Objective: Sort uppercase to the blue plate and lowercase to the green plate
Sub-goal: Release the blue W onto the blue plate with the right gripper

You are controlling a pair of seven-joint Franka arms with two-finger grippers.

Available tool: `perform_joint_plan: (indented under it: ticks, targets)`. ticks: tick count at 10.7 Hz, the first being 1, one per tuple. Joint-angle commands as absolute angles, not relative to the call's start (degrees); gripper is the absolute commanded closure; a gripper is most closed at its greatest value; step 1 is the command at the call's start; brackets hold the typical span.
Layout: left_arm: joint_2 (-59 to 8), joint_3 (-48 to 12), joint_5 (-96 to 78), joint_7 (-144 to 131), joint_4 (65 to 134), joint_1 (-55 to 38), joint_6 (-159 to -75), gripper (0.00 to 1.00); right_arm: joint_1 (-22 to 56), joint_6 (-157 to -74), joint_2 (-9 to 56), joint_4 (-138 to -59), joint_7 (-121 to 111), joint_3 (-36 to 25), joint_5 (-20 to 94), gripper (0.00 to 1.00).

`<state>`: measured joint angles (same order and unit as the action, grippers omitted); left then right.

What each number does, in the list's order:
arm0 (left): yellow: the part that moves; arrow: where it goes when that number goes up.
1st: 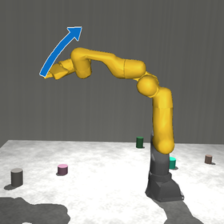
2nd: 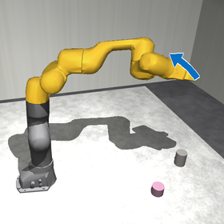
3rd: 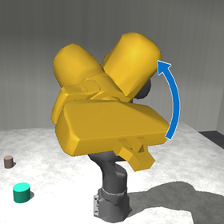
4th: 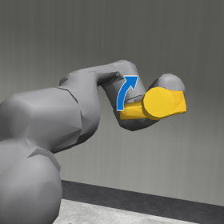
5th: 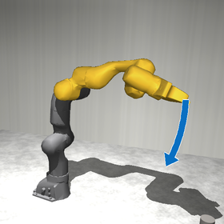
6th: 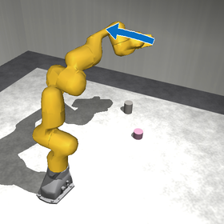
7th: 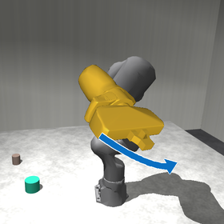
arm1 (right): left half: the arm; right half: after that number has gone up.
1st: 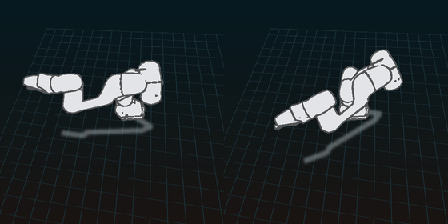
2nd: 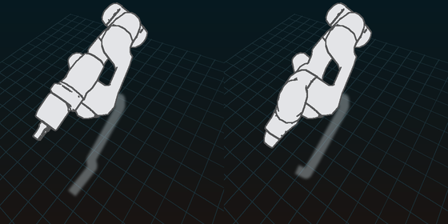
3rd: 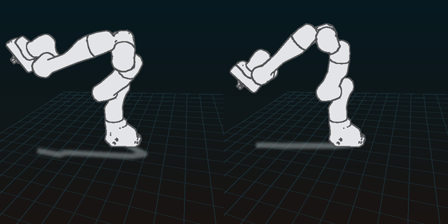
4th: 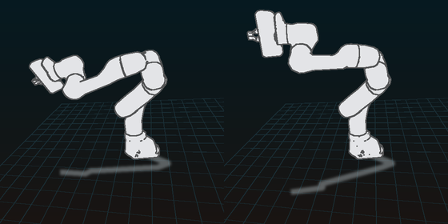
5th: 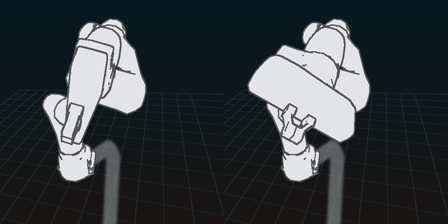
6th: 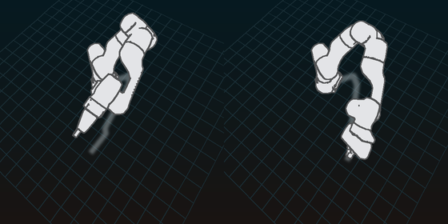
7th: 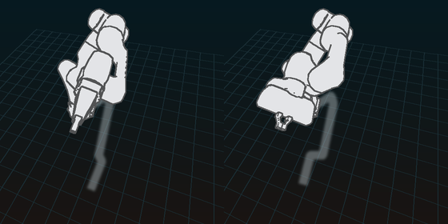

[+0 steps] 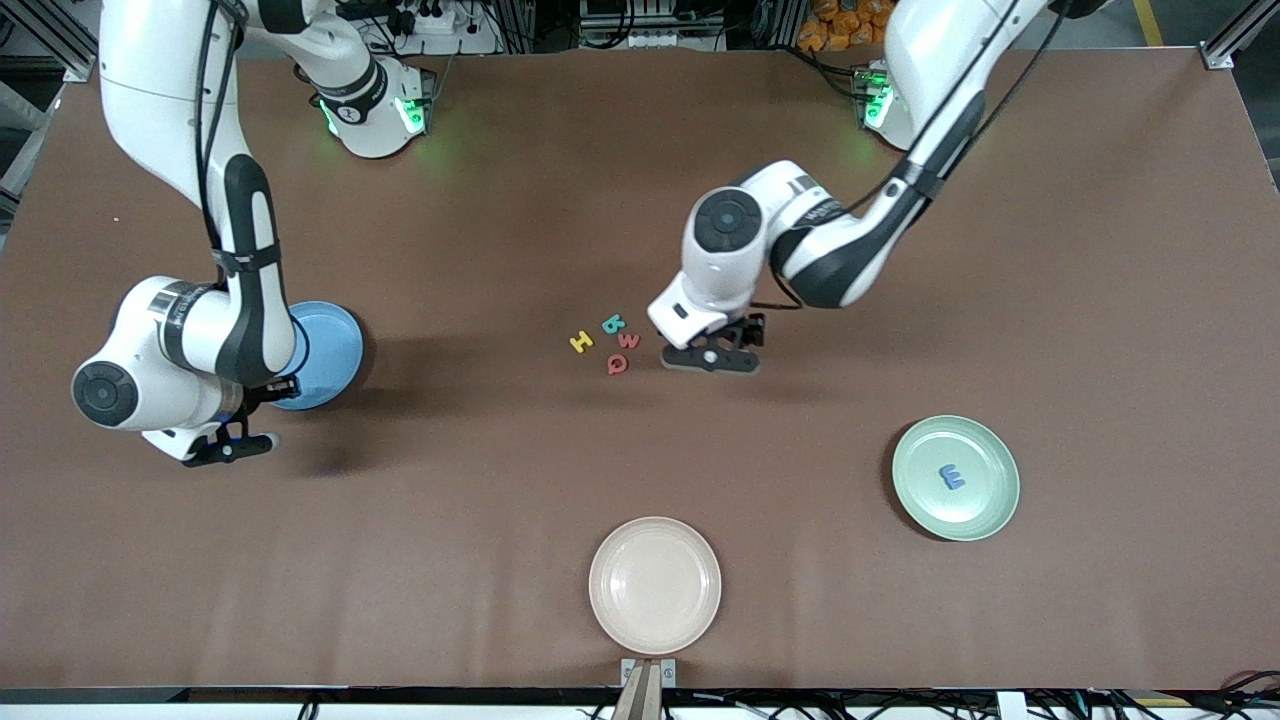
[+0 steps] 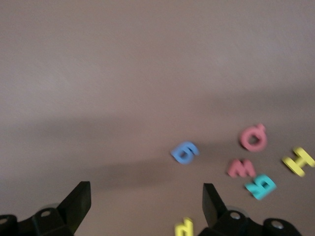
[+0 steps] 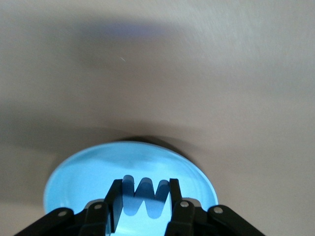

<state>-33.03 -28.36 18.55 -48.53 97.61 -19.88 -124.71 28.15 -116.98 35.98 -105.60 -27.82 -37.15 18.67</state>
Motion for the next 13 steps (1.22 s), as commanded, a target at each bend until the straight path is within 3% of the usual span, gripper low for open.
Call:
perform_joint_plan:
  ticks: [1, 4, 6, 7, 11, 13]
  targets:
    - [-36.8, -27.9, 17.8, -53.5, 94.5, -24.0, -124.8, 0.0, 28.7, -118.7, 34.2, -109.2, -28.5, -36.3, 21.8, 0.68]
    - [-42.4, -26.7, 18.5, -57.9, 89.6, -28.9, -125.2, 0.0, 28.7, -118.6, 34.3, -110.1, -28.4, -36.3, 21.8, 0.67]
    - [-43.1, -25.5, 18.5, -56.9, 89.6, -29.6, -127.7, 0.0, 28.7, -118.6, 34.5, -110.1, -28.3, -36.3, 23.3, 0.41]
    - [-43.7, -25.2, 18.5, -56.8, 89.5, -29.9, -130.3, 0.0, 28.7, -118.5, 34.5, -110.1, -28.3, -36.2, 23.6, 0.37]
    - [-47.3, -23.1, 18.5, -57.1, 86.9, -31.7, -133.7, 0.0, 28.9, -118.0, 33.9, -109.6, -26.6, -35.3, 23.9, 0.33]
    - [-48.5, -22.0, 18.5, -57.1, 86.6, -33.0, -133.9, 0.0, 29.2, -118.0, 32.4, -108.8, -15.8, -30.7, 23.7, 0.33]
